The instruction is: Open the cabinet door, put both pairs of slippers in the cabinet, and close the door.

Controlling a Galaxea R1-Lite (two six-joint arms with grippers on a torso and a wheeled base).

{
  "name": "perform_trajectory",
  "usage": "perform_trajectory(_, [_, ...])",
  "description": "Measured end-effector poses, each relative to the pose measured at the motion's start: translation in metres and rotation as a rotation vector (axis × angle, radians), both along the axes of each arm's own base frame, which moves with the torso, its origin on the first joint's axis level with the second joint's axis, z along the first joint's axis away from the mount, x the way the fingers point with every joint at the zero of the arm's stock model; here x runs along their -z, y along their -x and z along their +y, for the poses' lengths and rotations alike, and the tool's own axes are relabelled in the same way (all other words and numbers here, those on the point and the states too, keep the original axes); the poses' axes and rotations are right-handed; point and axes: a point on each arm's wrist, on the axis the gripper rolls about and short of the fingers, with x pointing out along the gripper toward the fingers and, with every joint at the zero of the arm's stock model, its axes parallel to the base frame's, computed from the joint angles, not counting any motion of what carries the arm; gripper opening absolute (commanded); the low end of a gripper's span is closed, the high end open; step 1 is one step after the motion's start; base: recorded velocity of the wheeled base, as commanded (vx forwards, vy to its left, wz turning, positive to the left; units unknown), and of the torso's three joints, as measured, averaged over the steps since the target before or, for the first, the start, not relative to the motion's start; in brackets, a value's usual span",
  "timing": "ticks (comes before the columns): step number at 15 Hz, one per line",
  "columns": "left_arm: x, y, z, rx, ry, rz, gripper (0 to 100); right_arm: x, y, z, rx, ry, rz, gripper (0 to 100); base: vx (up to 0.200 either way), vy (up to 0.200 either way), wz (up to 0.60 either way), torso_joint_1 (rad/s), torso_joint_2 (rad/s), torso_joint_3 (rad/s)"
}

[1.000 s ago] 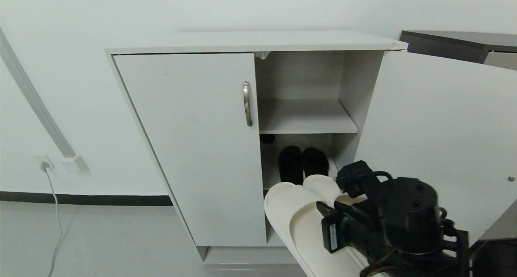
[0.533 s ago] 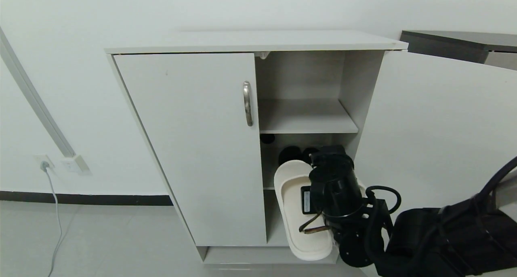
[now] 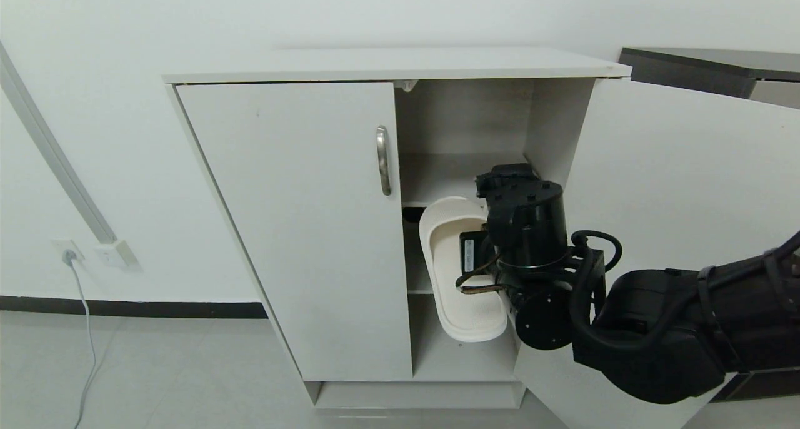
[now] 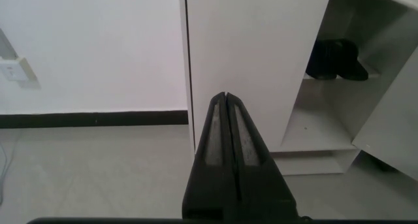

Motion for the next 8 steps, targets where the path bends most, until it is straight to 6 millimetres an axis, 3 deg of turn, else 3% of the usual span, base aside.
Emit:
perform_trajectory(3, [0.0000,0.0000,0.0000,0.000,0.000,0.000,0,-0.0101,-0.0001,-0.0012,0.000,-0.020,-0.019,0,0.000,0.000,0.00,0.000,0.00,0.000])
perform_trajectory(8, [0.0000,0.0000,0.0000,0.000,0.000,0.000,0,-0.0082,-0.0007,-0.0001,-0.003,-0.016,-0.016,0,0.000,0.000,0.00,0.000,0.00,0.000])
